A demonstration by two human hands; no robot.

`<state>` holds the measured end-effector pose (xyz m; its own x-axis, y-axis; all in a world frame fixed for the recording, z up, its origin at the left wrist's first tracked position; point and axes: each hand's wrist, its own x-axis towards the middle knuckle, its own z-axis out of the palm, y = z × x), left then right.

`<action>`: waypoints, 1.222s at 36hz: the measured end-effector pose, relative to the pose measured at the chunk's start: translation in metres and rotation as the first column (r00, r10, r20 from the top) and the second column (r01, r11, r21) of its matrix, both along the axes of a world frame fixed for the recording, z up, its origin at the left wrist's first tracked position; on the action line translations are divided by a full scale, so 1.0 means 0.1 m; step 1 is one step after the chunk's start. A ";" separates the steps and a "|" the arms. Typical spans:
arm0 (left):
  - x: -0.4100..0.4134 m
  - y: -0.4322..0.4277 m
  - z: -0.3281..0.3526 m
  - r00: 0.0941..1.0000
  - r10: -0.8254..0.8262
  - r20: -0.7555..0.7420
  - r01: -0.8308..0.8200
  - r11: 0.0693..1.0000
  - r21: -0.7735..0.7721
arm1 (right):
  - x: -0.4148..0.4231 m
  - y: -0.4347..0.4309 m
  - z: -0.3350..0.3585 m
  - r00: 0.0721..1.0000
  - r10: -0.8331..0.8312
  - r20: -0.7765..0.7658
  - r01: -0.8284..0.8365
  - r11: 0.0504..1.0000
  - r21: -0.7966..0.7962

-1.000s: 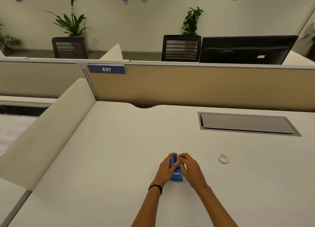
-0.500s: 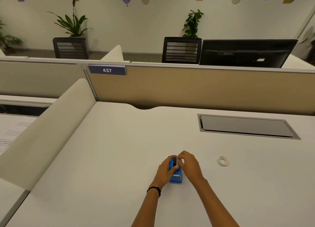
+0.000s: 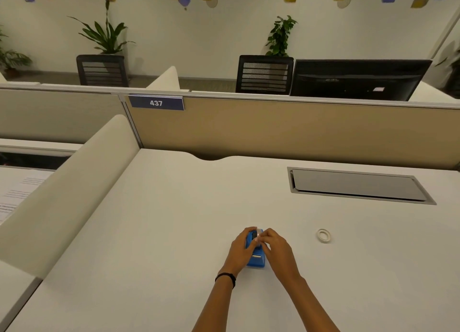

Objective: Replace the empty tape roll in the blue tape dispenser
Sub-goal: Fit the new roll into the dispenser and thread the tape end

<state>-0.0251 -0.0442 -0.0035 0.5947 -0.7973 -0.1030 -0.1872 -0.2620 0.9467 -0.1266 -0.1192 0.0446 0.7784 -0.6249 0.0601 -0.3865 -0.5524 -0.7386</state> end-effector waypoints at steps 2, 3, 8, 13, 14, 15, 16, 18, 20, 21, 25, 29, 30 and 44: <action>0.00 0.00 0.00 1.000 -0.005 -0.003 0.005 1.000 -0.002 | 0.00 0.01 0.00 1.000 -0.006 -0.002 0.006 1.000 0.003; 0.01 0.00 0.00 1.000 -0.006 -0.006 0.006 1.000 -0.002 | 0.00 0.01 0.00 1.000 -0.010 -0.002 0.010 1.000 0.006; 0.01 0.01 0.00 1.000 -0.012 0.002 0.012 1.000 0.001 | 0.04 0.02 -0.02 0.998 -0.054 0.015 0.053 0.996 0.065; 0.01 0.00 0.01 1.000 -0.017 -0.003 0.017 1.000 0.013 | 0.08 0.02 -0.05 0.992 -0.106 0.062 0.094 0.979 0.179; 0.01 0.00 0.01 1.000 -0.017 -0.003 0.017 1.000 0.013 | 0.08 0.02 -0.05 0.990 -0.116 0.075 0.098 0.973 0.209; 0.01 0.00 0.01 1.000 -0.017 -0.005 0.017 1.000 0.013 | 0.09 0.02 -0.06 0.989 -0.123 0.080 0.102 0.967 0.232; 0.01 0.00 0.02 1.000 -0.018 -0.005 0.018 1.000 0.014 | 0.09 0.02 -0.07 0.989 -0.129 0.076 0.108 0.964 0.244; 0.01 0.00 0.02 1.000 -0.019 -0.002 0.019 1.000 0.013 | 0.10 0.01 -0.11 0.989 -0.139 0.055 0.117 0.951 0.287; 0.01 0.00 0.01 1.000 -0.019 0.003 0.019 1.000 0.009 | 0.10 -0.01 -0.14 0.992 -0.127 0.026 0.113 0.946 0.305; 0.01 0.00 0.01 1.000 -0.020 0.005 0.020 1.000 0.007 | 0.10 -0.02 -0.15 0.993 -0.113 0.022 0.101 0.947 0.306; 0.01 0.00 0.02 1.000 -0.025 -0.007 0.025 1.000 0.001 | 0.14 -0.07 -0.09 0.997 -0.072 0.042 0.058 0.963 0.262; 0.00 0.01 0.02 1.000 -0.024 -0.013 0.024 1.000 -0.003 | 0.20 -0.14 0.01 0.997 -0.071 0.029 0.068 0.993 0.095; 0.00 0.01 0.02 1.000 -0.023 -0.010 0.023 1.000 -0.002 | 0.21 -0.15 0.02 0.997 -0.069 0.024 0.067 0.995 0.079; -0.01 0.01 0.06 0.999 -0.030 -0.021 0.031 0.999 0.045 | 0.27 -0.17 0.02 0.997 -0.060 -0.052 0.063 0.997 0.050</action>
<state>-0.0265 -0.0431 0.0022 0.5675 -0.8094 -0.1512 -0.1764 -0.2988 0.9379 -0.1001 -0.1359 0.0471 0.7398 -0.6727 -0.0119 -0.4560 -0.4883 -0.7441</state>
